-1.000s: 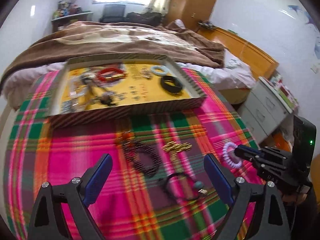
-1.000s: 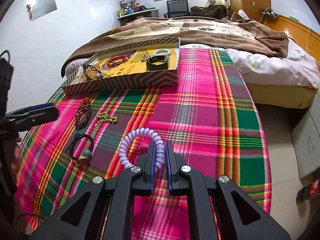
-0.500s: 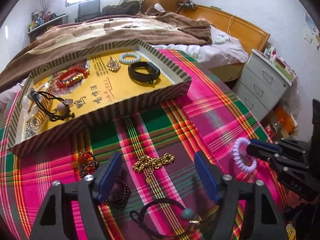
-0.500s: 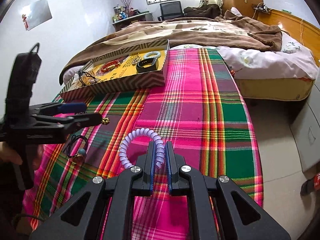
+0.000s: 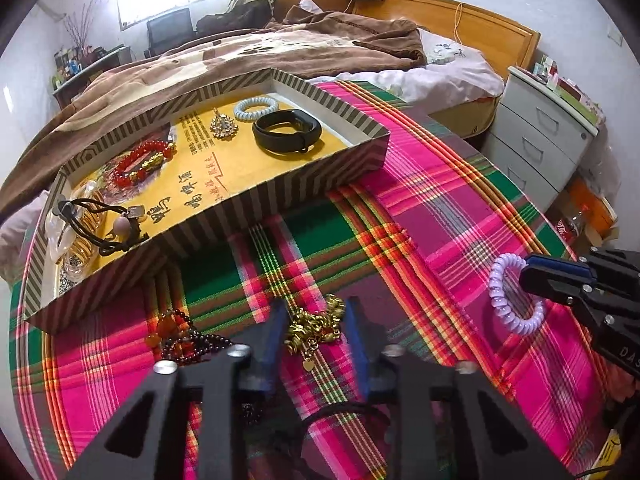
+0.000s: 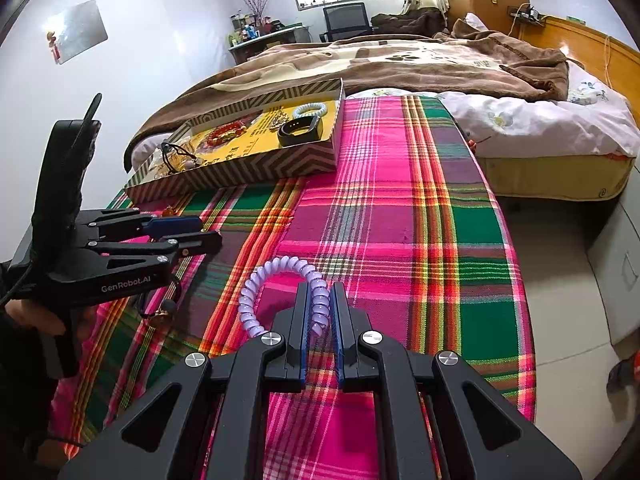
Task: Organize jewelry
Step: 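Grasp the gold chain with the left tool while the right tool holds the lavender coil, then carry the gold chain and lavender coil over the yellow tray with both tools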
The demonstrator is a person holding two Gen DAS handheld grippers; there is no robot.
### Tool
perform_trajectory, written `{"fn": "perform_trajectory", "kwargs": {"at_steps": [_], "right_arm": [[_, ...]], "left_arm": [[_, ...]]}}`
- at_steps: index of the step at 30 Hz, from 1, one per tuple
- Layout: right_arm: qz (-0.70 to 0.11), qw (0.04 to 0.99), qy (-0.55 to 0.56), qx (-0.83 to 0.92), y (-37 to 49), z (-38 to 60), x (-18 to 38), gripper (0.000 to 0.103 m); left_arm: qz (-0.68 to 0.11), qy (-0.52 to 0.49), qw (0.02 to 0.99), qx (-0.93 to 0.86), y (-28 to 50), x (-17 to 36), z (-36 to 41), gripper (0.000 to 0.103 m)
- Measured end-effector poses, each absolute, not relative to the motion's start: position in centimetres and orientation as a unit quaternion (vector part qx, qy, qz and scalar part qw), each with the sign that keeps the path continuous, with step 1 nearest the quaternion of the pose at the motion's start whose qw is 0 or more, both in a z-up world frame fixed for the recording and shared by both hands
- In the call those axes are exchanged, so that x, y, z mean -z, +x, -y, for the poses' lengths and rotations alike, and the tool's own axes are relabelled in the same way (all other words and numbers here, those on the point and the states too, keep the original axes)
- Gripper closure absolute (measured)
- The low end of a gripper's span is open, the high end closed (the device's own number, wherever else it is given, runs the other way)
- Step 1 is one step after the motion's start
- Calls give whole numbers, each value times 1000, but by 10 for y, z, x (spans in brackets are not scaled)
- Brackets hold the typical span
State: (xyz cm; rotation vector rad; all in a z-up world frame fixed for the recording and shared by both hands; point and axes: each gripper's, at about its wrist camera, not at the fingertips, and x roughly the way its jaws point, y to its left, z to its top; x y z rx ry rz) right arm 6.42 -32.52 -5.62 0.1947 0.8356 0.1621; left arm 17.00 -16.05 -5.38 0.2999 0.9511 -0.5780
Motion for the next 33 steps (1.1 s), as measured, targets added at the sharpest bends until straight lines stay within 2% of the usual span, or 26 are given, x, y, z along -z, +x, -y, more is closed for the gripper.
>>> {"fn": "perform_trajectory", "kwargs": {"at_steps": [2,7,10,21,33], "right_arm": [[-405,906,95,-78,64,326,57,94],[-404,906,95,-77,65,326,57,94],[-404,907,96,-76,65,326,56,94],[-393,911,98,-77,63,327,45,94],[-365,921,102,-89,80,321,13,94]], "left_arm": [[-450,140,838,274,170,53,160,90],[-449,132,841,272,170,53,158,93],[-446,119,844,273,171,49,156,98],[-423,48,856,294,175,10,132,98],[-389,23,877,283,192,-35,102,98]]}}
